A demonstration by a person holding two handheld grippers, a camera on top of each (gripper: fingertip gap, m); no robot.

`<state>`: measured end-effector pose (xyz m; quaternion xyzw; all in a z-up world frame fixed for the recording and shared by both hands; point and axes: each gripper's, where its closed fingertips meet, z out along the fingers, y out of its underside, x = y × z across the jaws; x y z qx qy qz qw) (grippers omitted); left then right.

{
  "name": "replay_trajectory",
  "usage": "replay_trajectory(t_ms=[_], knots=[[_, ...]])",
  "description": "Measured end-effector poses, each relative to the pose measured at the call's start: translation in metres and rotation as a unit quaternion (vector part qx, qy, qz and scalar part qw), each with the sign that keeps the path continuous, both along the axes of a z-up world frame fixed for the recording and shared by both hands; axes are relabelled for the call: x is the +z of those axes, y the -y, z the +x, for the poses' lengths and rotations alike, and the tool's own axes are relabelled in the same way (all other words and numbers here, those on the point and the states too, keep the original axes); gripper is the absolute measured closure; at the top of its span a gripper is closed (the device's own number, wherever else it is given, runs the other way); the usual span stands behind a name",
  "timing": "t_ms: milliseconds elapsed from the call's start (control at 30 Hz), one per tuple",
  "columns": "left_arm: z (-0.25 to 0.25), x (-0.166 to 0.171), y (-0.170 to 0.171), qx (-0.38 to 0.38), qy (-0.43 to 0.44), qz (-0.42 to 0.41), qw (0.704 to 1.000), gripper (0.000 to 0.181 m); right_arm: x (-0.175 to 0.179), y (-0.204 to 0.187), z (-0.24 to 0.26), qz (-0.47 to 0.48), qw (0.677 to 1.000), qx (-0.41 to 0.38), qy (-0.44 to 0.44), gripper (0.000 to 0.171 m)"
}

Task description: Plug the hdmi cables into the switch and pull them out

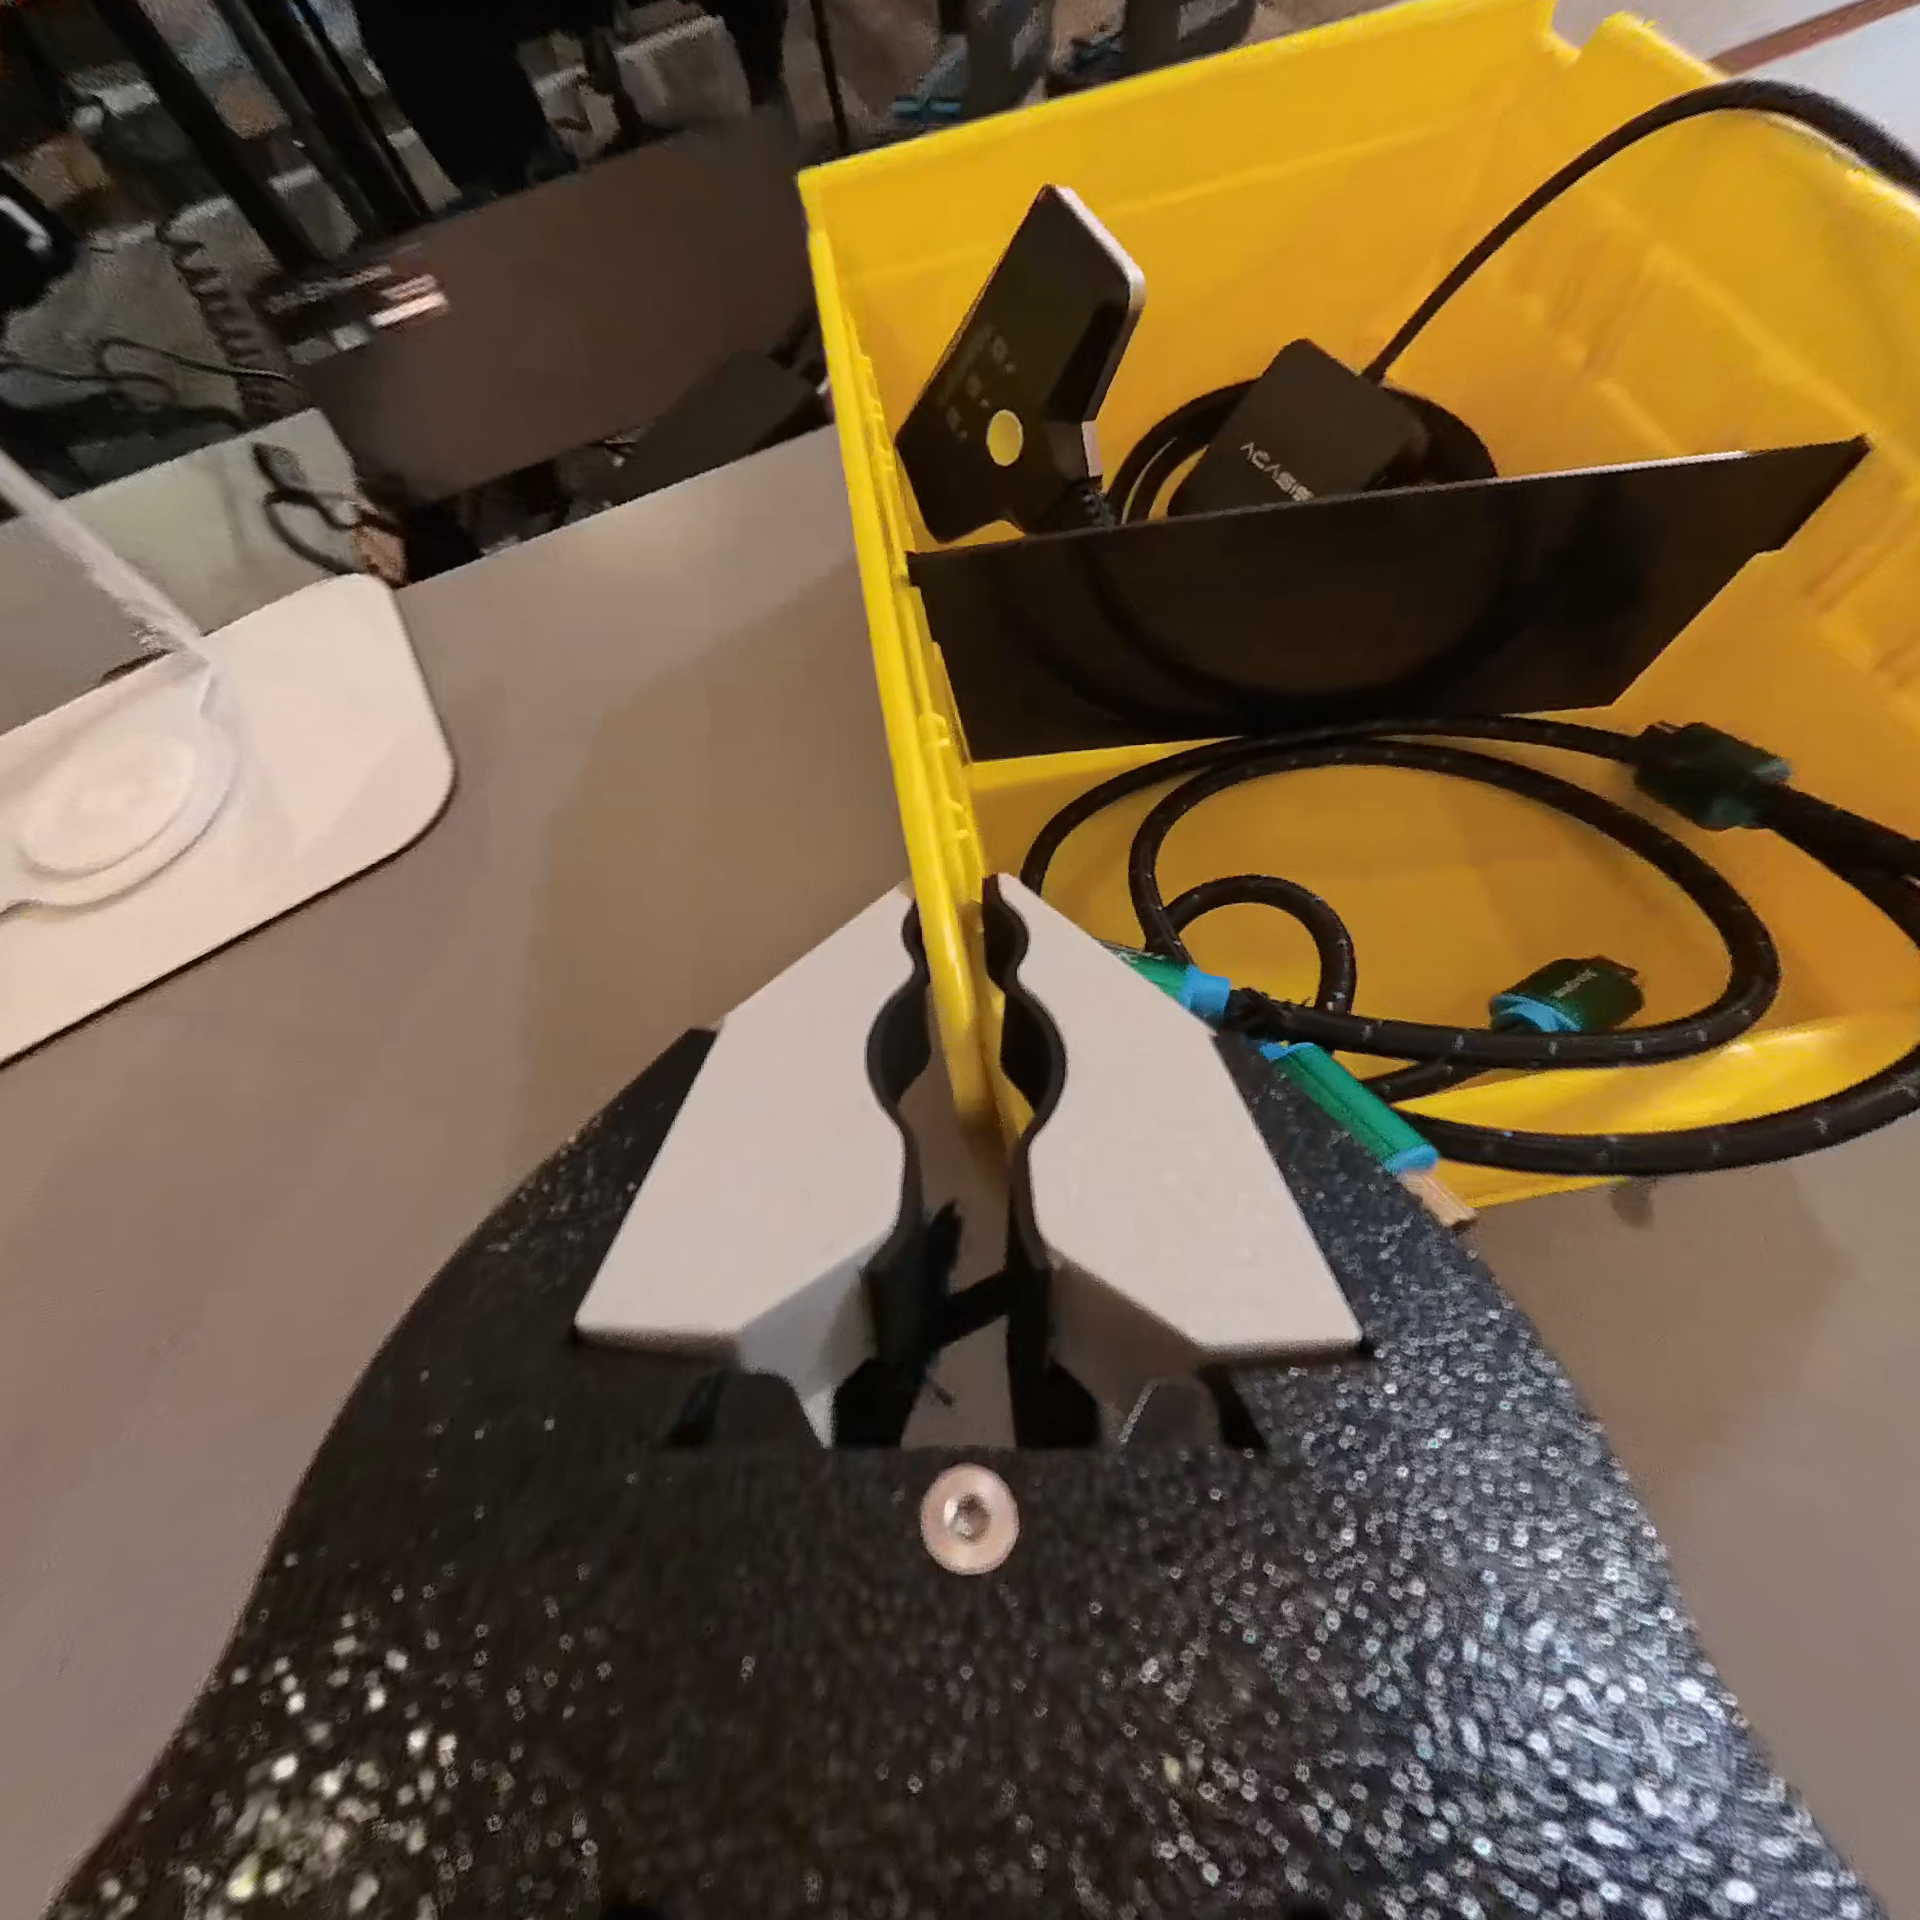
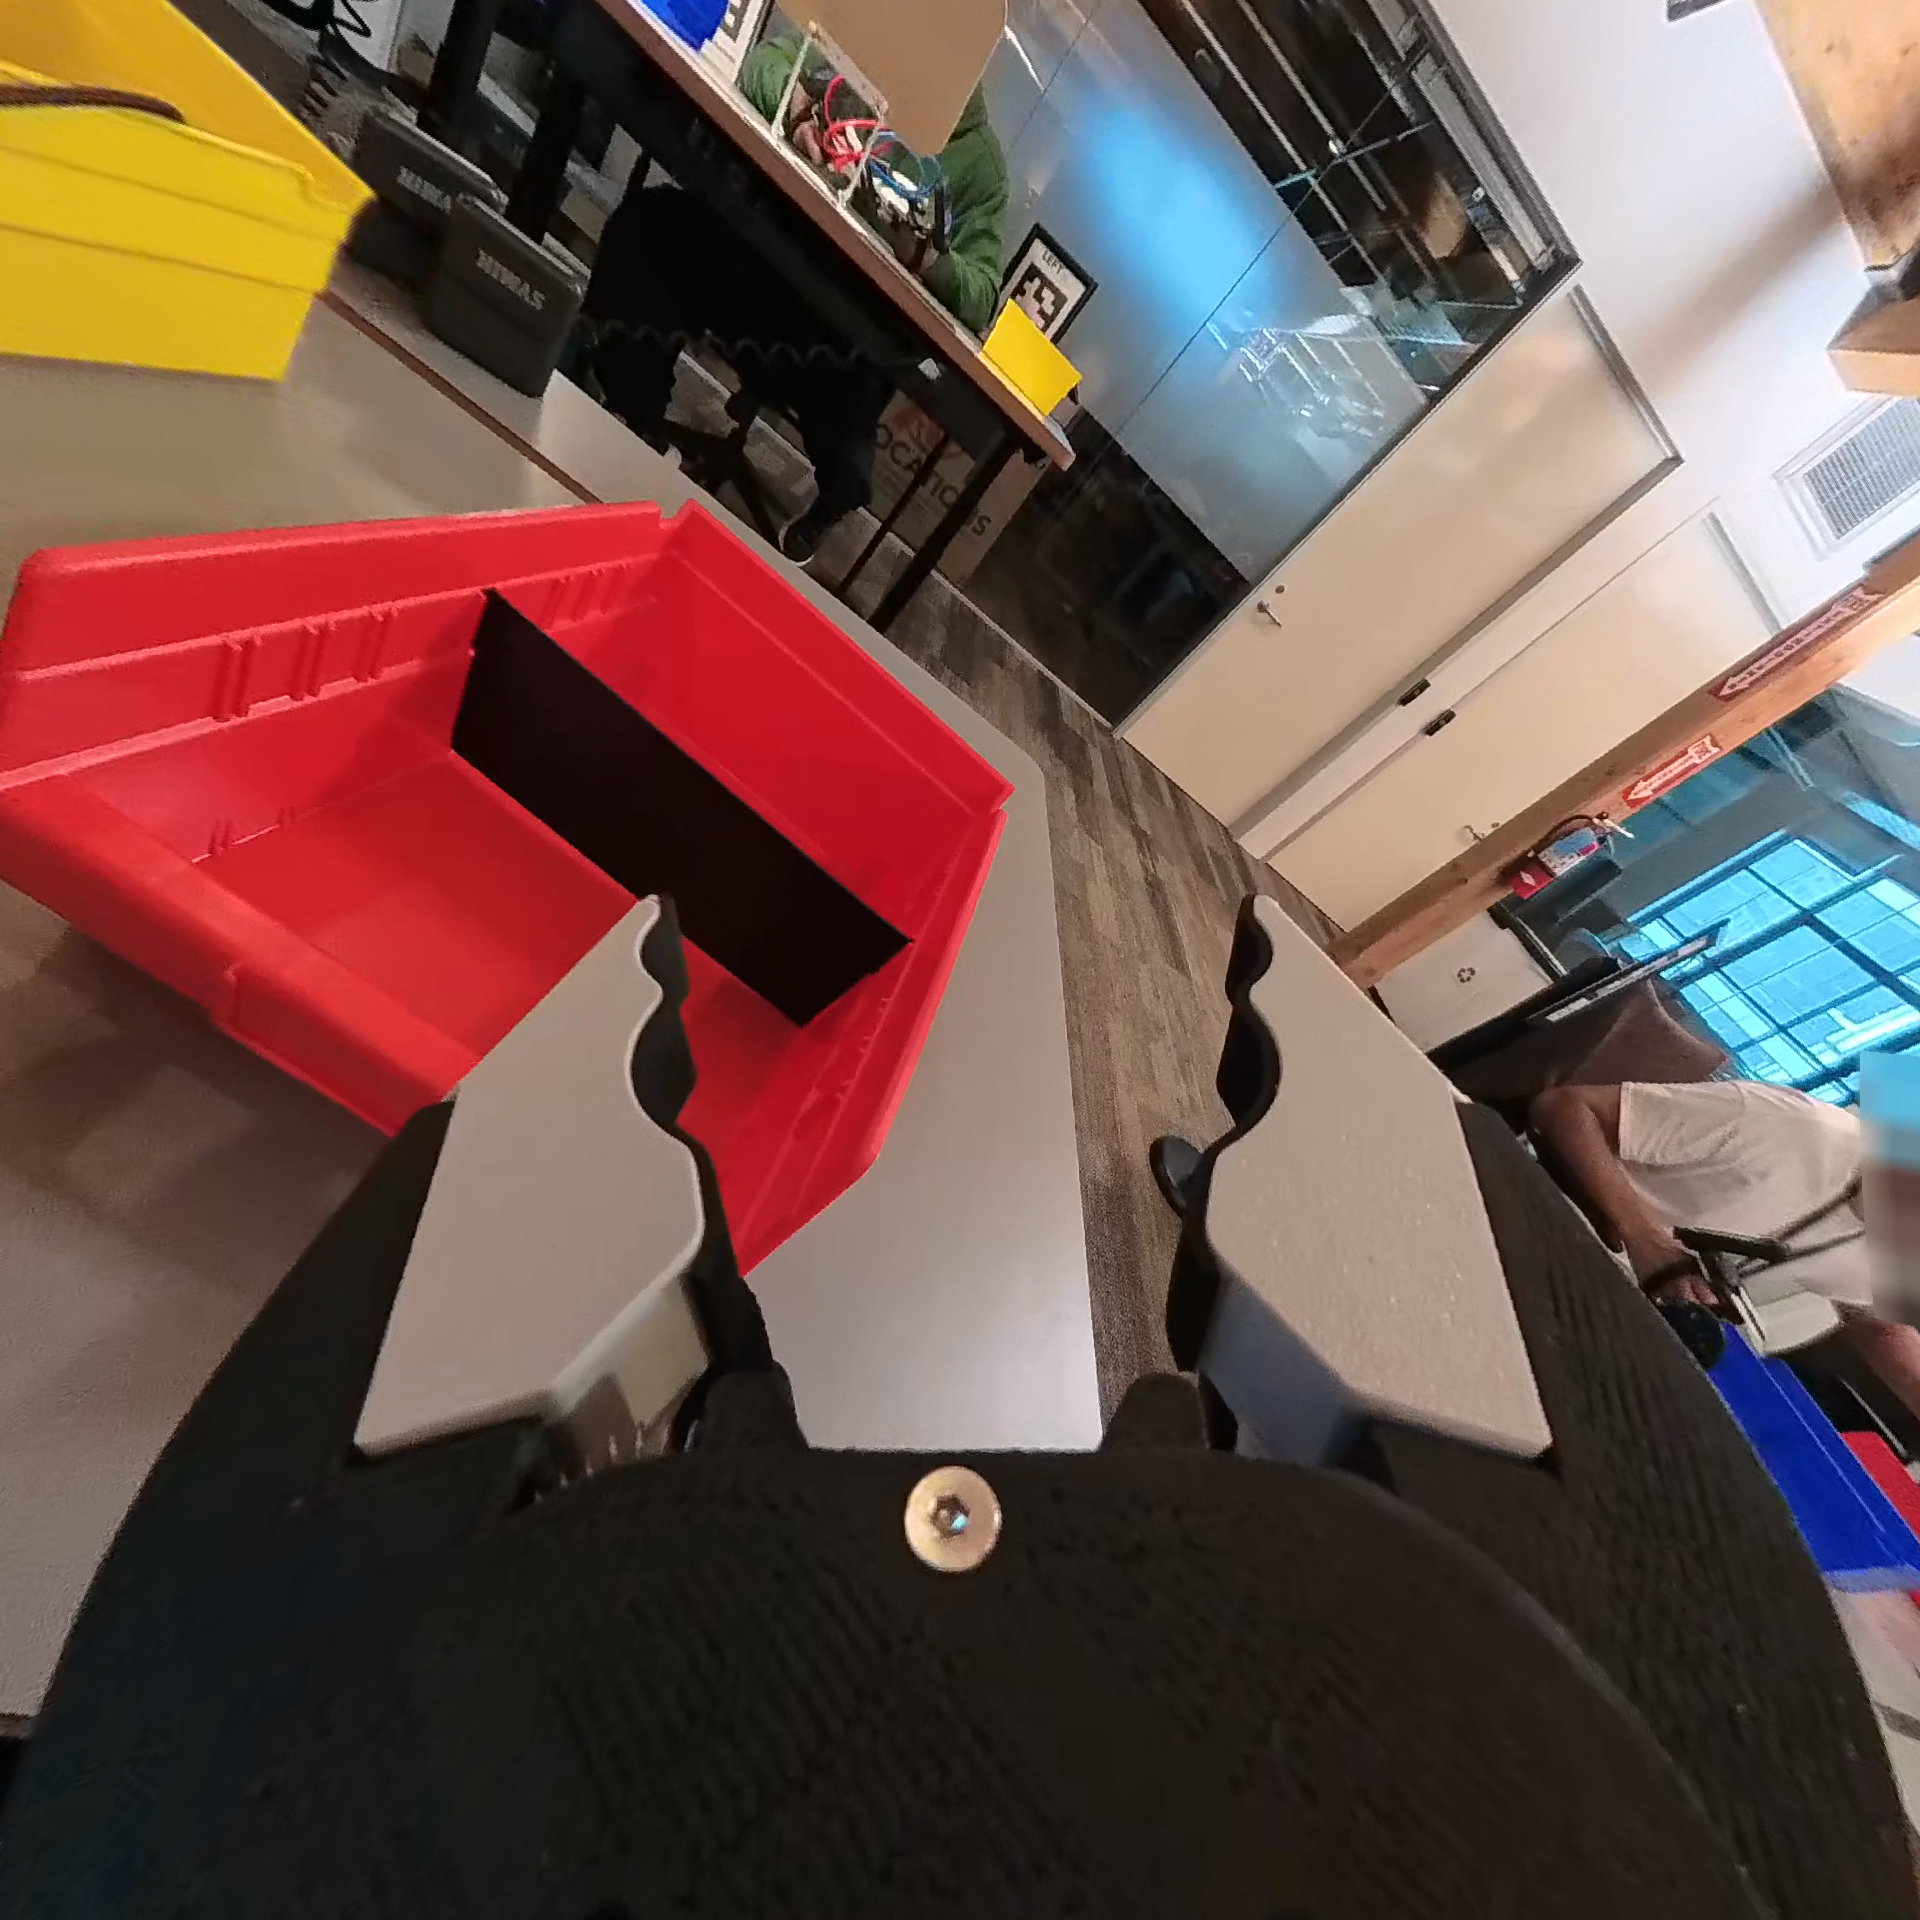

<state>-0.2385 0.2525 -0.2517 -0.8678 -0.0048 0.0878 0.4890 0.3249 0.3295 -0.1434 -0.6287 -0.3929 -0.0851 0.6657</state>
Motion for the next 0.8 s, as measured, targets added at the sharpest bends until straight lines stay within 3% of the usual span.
replay_trajectory(t_ms=[533,733,800], knots=[[-0.099,0.002,0.169,0.1,-0.002,0.011,0.995,0.177,-0.001,0.001,-0.027,-0.006,1.0,0.028,0.005,0.07],[-0.128,0.002,0.222,0.141,0.005,0.018,0.99,0.176,0.033,0.014,-0.032,0.016,0.996,0.046,-0.07,0.078],[-0.138,0.006,0.236,0.161,-0.009,0.028,0.987,0.153,0.042,0.019,-0.037,0.016,0.993,0.06,-0.1,0.079]])
